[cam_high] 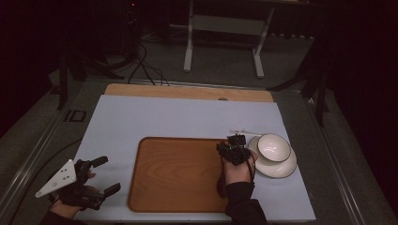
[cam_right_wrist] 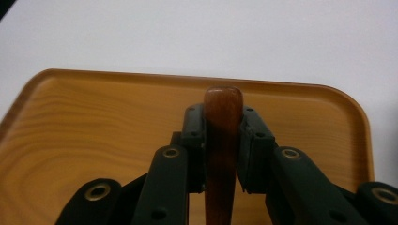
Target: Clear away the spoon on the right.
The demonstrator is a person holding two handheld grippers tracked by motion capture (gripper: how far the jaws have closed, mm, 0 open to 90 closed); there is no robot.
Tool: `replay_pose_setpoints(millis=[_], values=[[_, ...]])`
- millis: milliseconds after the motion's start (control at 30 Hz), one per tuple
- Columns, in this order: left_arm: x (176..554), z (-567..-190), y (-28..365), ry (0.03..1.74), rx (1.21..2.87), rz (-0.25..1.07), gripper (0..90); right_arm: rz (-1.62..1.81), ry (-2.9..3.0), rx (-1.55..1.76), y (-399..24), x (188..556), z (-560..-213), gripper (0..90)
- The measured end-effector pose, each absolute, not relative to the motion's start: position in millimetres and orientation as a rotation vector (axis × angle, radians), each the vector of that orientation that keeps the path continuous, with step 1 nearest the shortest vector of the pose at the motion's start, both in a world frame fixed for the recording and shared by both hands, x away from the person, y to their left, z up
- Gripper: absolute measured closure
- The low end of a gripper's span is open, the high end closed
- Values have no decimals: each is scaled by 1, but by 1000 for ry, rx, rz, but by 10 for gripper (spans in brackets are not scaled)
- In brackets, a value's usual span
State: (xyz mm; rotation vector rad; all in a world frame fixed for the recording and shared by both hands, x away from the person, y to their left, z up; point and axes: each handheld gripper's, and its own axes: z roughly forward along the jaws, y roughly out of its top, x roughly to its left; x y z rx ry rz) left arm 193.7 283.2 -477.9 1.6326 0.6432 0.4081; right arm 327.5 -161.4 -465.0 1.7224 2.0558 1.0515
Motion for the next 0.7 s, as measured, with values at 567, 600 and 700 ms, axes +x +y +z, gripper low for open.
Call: replay_pose_setpoints(millis=[567,600,700], values=[[194,-479,282,635,1644,402,1,1046,1983,1805,-162,339,-498,751],[194,-479,282,635,1645,402,1,1046,1981,1810,-163,339,-500,750],[194,-479,282,636,1644,402,1,1040,1984,1821,-163,340,-505,750]])
